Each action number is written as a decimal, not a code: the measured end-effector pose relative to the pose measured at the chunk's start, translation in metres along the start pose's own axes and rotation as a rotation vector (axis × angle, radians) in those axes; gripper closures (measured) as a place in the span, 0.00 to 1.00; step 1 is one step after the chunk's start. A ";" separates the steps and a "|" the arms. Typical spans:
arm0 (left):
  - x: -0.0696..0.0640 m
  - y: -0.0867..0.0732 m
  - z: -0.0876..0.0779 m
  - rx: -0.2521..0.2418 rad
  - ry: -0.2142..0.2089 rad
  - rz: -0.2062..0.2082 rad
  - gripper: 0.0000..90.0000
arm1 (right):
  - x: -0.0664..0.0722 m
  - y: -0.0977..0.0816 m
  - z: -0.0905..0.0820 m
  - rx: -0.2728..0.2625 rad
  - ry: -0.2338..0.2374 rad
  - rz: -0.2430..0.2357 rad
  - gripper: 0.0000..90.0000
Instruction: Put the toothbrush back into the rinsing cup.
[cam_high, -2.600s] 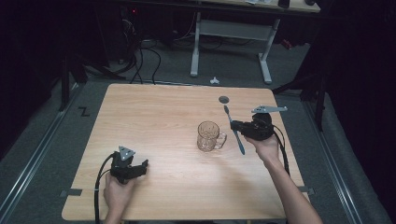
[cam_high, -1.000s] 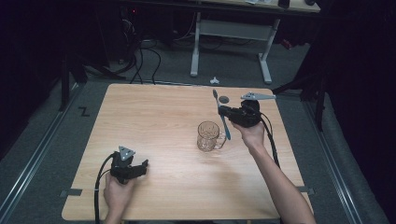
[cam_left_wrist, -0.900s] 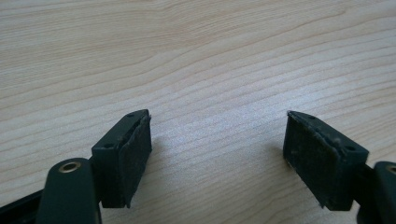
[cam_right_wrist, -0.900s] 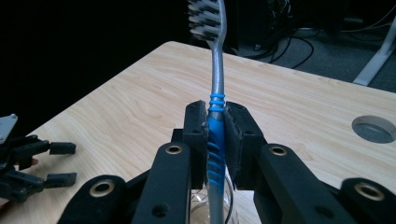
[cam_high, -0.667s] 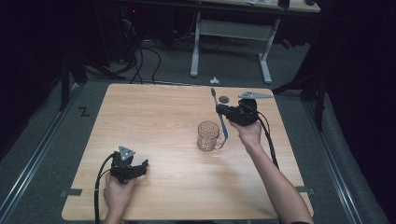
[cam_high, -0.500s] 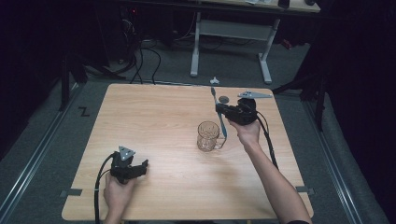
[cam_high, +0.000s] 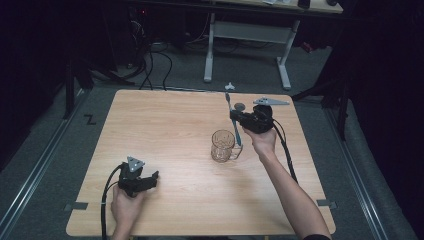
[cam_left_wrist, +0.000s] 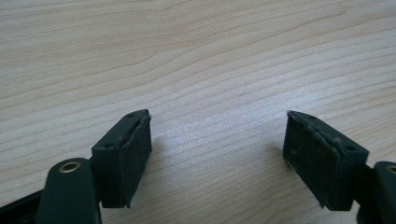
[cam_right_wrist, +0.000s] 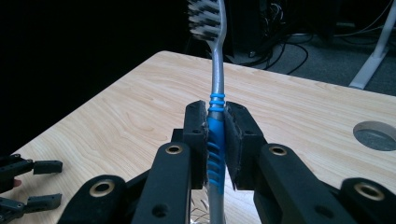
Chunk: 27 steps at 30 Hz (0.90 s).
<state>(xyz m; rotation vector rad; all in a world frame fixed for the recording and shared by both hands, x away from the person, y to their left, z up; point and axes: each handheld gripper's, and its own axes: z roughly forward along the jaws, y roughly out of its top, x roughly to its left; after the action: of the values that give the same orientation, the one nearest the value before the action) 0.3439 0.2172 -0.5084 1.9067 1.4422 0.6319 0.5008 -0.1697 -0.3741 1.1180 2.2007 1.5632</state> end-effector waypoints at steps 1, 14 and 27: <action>0.000 0.000 0.000 0.000 0.000 0.000 0.27 | 0.000 0.000 0.000 0.000 0.000 0.000 0.88; 0.000 0.000 0.000 0.000 0.000 0.000 0.27 | -0.003 -0.004 0.004 0.013 0.006 0.011 0.88; 0.000 0.000 0.000 -0.002 0.001 -0.001 0.27 | -0.006 -0.007 -0.003 0.028 0.009 0.012 0.88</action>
<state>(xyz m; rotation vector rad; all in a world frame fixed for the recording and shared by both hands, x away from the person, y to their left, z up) 0.3440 0.2171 -0.5085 1.9044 1.4427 0.6337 0.4997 -0.1773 -0.3802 1.1359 2.2322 1.5499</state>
